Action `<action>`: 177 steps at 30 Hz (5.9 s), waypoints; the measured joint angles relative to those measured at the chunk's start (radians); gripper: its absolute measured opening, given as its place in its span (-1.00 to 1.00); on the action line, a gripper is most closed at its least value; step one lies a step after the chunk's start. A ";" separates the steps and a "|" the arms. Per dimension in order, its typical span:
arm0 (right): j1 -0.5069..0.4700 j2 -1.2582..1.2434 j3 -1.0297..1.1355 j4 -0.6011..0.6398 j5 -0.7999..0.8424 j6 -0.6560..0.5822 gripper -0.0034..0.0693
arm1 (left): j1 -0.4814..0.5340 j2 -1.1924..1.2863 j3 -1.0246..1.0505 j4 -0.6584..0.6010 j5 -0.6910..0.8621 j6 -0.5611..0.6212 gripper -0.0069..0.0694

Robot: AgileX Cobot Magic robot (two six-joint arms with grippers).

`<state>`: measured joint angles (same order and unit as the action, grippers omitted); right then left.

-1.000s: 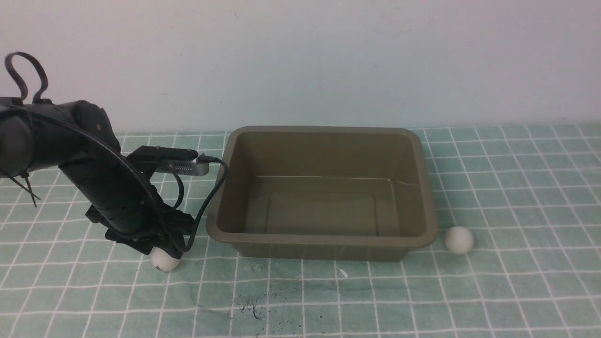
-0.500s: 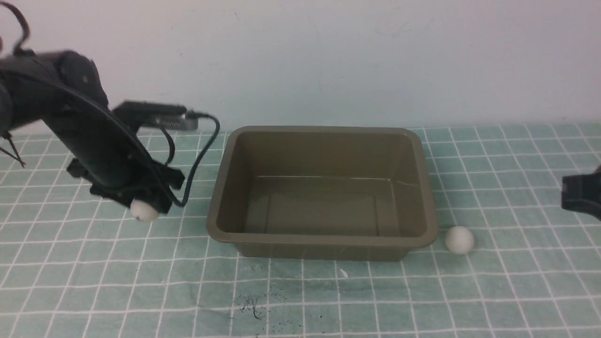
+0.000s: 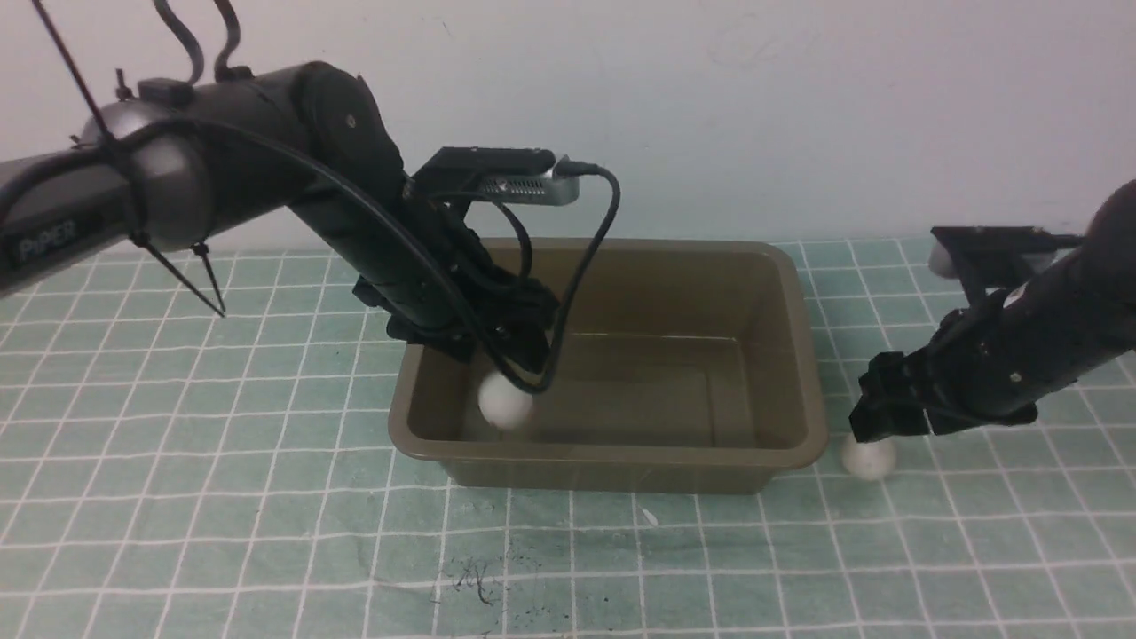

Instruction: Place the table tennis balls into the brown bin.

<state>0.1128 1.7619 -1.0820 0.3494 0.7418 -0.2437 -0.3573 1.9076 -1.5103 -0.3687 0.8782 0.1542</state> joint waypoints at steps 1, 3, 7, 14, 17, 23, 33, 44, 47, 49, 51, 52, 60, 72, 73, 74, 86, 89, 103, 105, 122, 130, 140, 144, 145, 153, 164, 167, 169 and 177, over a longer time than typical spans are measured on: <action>-0.001 0.023 -0.009 -0.005 -0.006 0.004 0.64 | 0.000 0.006 -0.020 0.007 0.016 -0.026 0.61; -0.001 0.077 -0.033 -0.010 -0.025 0.014 0.67 | 0.012 -0.003 -0.079 0.054 0.083 -0.084 0.54; 0.000 0.152 -0.060 -0.010 -0.040 0.018 0.49 | 0.044 -0.104 -0.160 0.210 0.186 -0.154 -0.16; -0.006 0.129 -0.130 -0.045 0.082 0.058 0.08 | 0.101 -0.493 -0.080 0.444 0.224 -0.296 -0.82; 0.003 0.013 -0.161 0.004 0.152 0.103 0.08 | 0.102 -0.728 0.110 0.479 0.196 -0.340 -0.83; 0.157 -0.120 -0.198 0.095 0.046 0.026 0.08 | 0.101 -1.146 0.547 0.451 0.001 -0.376 -0.83; 0.248 -0.056 -0.385 0.071 0.025 0.005 0.81 | 0.101 -1.625 0.871 0.450 -0.183 -0.461 -0.83; 0.248 -0.622 -0.343 -0.131 0.178 0.154 -0.83 | 0.101 -1.660 0.926 0.493 -0.308 -0.461 -0.83; 0.248 -0.838 -0.173 -0.188 0.089 0.180 -0.92 | 0.101 -1.660 0.966 0.524 -0.439 -0.461 -0.83; 0.248 -0.987 0.000 -0.229 -0.006 0.225 -0.94 | 0.101 -1.660 0.995 0.562 -0.551 -0.460 -0.83; 0.248 -1.099 0.157 -0.262 -0.095 0.275 -0.94 | 0.101 -1.660 1.011 0.580 -0.612 -0.460 -0.83; 0.248 -1.160 0.244 -0.286 -0.141 0.300 -0.95 | 0.101 -1.660 1.020 0.585 -0.640 -0.460 -0.83; 0.248 -1.578 0.677 -0.489 -0.385 0.510 -0.95 | 0.101 -1.660 1.032 0.592 -0.648 -0.462 -0.83; 0.248 -1.775 0.753 -0.606 -0.443 0.598 -0.95 | 0.101 -1.660 1.032 0.592 -0.566 -0.479 -0.83; 0.248 -1.775 0.753 -0.608 -0.443 0.598 -0.95 | 0.101 -1.660 1.032 0.592 -0.566 -0.479 -0.83; 0.248 -1.775 0.753 -0.608 -0.443 0.599 -0.95 | 0.101 -1.660 1.032 0.592 -0.566 -0.479 -0.83; 0.248 -1.775 0.753 -0.612 -0.443 0.599 -0.95 | 0.101 -1.660 1.032 0.592 -0.566 -0.479 -0.83; 0.248 -1.775 0.753 -0.612 -0.443 0.599 -0.95 | 0.101 -1.660 1.032 0.606 -0.565 -0.468 -0.83; 0.248 -1.775 0.753 -0.616 -0.442 0.599 -0.95 | 0.311 -1.903 1.521 0.451 -0.526 -0.202 -0.83; 0.248 -1.775 0.753 -0.616 -0.442 0.599 -0.95 | 0.316 -1.915 1.537 0.432 -0.508 -0.187 -0.83; 0.248 -1.775 0.758 -0.616 -0.434 0.599 -0.95 | 0.318 -1.919 1.538 0.388 -0.507 -0.179 -0.83; 0.247 -1.775 0.759 -0.619 -0.431 0.599 -0.95 | 0.318 -1.919 1.538 0.386 -0.507 -0.179 -0.83; -0.021 -1.775 1.008 -0.619 -0.380 0.599 -0.95 | 0.318 -1.919 1.538 0.384 -0.507 -0.178 -0.83; -0.085 -1.775 1.101 -0.620 -0.351 0.600 -0.95 | 0.318 -1.919 1.538 0.383 -0.506 -0.178 -0.83; -0.092 -1.775 1.102 -0.620 -0.352 0.600 -0.95 | 0.318 -1.919 1.538 0.383 -0.506 -0.178 -0.83; -0.103 -1.775 1.102 -0.620 -0.352 0.600 -0.95 | 0.318 -1.919 1.538 0.382 -0.506 -0.178 -0.83; -0.103 -1.775 1.102 -0.620 -0.352 0.600 -0.95 | 0.318 -1.919 1.538 0.382 -0.506 -0.178 -0.83; -0.103 -1.775 1.102 -0.620 -0.352 0.600 -0.95 | 0.318 -1.919 1.538 0.382 -0.506 -0.178 -0.83; -0.103 -1.775 1.102 -0.620 -0.352 0.600 -0.95 | 0.318 -1.919 1.538 0.382 -0.506 -0.178 -0.83; -0.103 -1.775 1.102 -0.620 -0.352 0.600 -0.95 | 0.318 -1.919 1.538 0.382 -0.506 -0.178 -0.83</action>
<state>0.0099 -0.0130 0.0198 -0.2710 0.3900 0.3559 -0.0390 -0.0110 0.0275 0.0129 0.3720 -0.0241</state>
